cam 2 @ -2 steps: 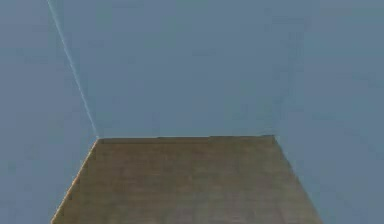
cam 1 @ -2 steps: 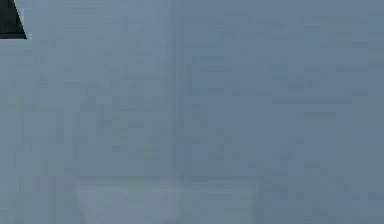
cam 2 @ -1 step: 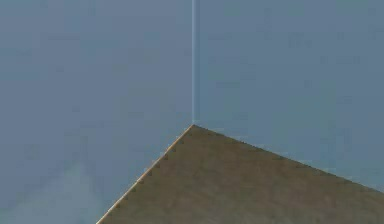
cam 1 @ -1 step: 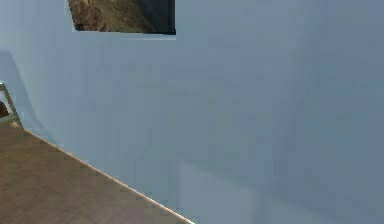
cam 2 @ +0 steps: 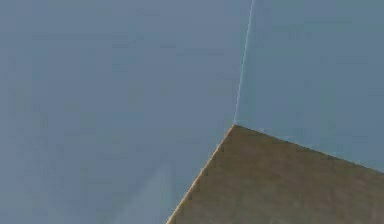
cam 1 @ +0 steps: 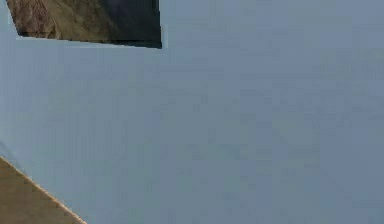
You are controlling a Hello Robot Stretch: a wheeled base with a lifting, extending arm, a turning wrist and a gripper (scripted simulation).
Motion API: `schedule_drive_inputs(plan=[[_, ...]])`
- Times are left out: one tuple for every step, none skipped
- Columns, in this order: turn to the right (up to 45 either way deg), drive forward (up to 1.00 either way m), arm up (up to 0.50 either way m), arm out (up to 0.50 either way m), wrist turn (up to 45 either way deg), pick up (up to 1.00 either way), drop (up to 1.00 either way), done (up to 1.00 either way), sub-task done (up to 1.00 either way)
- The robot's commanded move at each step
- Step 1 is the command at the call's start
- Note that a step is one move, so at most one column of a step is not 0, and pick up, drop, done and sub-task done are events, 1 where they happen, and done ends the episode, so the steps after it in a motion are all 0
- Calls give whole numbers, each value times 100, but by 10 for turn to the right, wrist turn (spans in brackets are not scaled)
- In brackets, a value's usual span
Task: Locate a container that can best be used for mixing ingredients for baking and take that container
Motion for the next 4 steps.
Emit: schedule_drive_inputs(plan=[[-450, 0, 0, 0, 0, 0, 0, 0, 0], [-90, 0, 0, 0, 0, 0, 0, 0, 0], [0, 60, 0, 0, 0, 0, 0, 0, 0], [-150, 0, 0, 0, 0, 0, 0, 0, 0]])
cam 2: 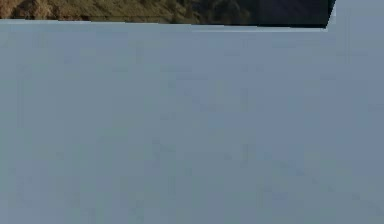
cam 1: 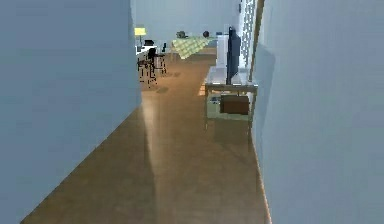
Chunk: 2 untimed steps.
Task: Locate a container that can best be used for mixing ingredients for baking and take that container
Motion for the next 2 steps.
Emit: schedule_drive_inputs(plan=[[-30, 0, 0, 0, 0, 0, 0, 0, 0], [-450, 0, 0, 0, 0, 0, 0, 0, 0]])
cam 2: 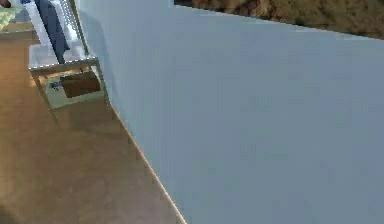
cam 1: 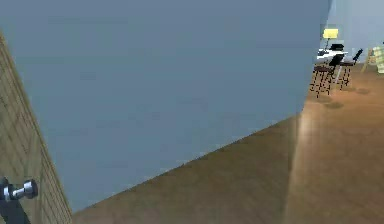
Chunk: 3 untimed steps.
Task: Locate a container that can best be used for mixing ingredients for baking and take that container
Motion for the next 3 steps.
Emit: schedule_drive_inputs(plan=[[-330, 0, 0, 0, 0, 0, 0, 0, 0], [0, 5, 0, 0, 0, 0, 0, 0, 0], [450, 0, 0, 0, 0, 0, 0, 0, 0]])
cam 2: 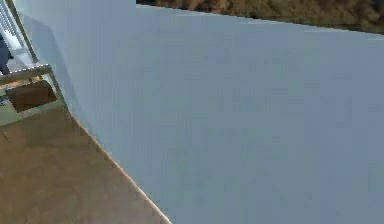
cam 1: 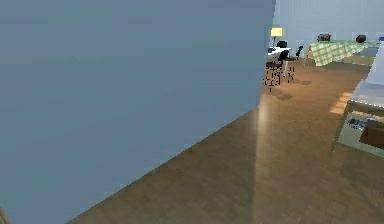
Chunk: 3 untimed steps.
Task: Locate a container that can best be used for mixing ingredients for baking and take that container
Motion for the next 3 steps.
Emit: schedule_drive_inputs(plan=[[210, 0, 0, 0, 0, 0, 0, 0, 0], [0, 100, 0, 0, 0, 0, 0, 0, 0], [30, 0, 0, 0, 0, 0, 0, 0, 0]])
